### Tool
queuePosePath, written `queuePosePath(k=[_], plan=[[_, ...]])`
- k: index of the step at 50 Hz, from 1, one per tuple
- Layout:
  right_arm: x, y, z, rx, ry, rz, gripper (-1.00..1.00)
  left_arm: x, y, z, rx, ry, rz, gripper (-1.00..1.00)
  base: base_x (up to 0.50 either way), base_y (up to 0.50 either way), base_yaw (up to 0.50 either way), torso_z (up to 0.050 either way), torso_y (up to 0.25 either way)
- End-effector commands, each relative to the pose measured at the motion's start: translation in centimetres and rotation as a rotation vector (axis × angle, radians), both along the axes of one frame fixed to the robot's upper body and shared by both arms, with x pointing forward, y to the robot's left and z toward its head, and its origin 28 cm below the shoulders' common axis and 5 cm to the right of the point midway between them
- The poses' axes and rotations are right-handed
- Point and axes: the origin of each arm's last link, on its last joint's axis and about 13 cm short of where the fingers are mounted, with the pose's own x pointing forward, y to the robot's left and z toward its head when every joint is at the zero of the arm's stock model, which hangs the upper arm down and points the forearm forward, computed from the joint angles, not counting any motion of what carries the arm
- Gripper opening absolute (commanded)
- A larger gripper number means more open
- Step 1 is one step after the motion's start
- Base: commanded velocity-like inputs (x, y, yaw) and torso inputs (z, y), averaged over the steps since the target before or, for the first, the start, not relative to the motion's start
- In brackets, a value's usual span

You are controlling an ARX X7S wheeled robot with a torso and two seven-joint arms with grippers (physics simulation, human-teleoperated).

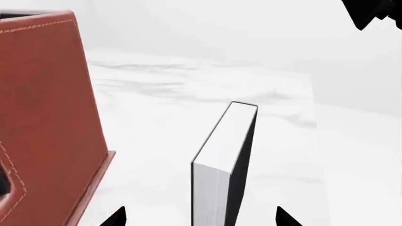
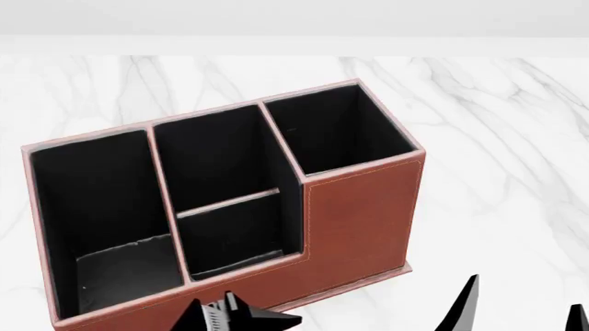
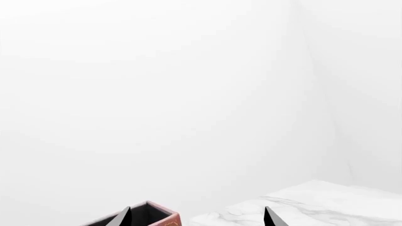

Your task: Pick up the book and place it in the back compartment of the caddy.

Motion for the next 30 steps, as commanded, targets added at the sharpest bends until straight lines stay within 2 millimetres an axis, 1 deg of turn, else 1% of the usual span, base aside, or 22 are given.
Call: queuePosePath(k=[1,30], plan=[[0.0,0.0,0.0,0.001,-0.001,-0.001,1.0,0.3,-0.5,-0.1,0.013,0.002,-0.01,1.0,0.0,0.0,0.0,0.0,0.0],[-0.1,0.1,0.0,0.0,-0.001,0.003,1.0,1.4,-1.6,-0.6,0.062,0.012,-0.03,1.0,0.0,0.0,0.0,0.0,0.0]])
